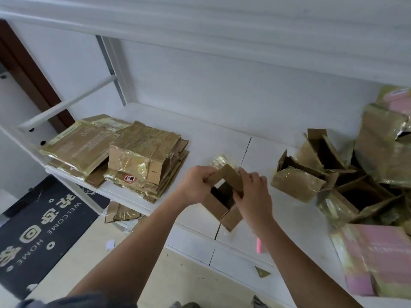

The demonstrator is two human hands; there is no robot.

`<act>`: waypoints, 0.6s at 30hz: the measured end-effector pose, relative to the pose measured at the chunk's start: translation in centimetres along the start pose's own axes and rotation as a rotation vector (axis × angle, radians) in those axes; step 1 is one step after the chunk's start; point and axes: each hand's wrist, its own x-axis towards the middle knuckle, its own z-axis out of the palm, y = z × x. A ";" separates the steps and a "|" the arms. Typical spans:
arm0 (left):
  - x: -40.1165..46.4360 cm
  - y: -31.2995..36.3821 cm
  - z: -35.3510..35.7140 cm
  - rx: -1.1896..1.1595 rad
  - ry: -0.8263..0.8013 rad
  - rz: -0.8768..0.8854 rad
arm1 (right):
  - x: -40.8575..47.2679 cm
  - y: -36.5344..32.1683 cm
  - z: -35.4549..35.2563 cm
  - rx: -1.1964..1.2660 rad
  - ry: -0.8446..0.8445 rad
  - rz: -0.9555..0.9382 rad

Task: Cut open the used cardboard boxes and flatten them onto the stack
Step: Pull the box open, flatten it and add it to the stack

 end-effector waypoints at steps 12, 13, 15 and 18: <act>-1.5 -3.8 3.2 0.073 0.213 -0.539 | -1.7 0.2 1.6 0.423 -0.111 0.142; -1.5 -3.8 3.3 0.073 0.226 -0.544 | -1.8 0.3 1.7 0.435 -0.114 0.137; -1.3 -3.8 3.0 -0.006 0.235 -0.533 | -1.9 0.6 1.6 0.469 -0.132 0.121; -0.9 -3.9 1.5 -0.263 0.238 -0.434 | -1.7 1.5 0.8 0.572 -0.079 0.104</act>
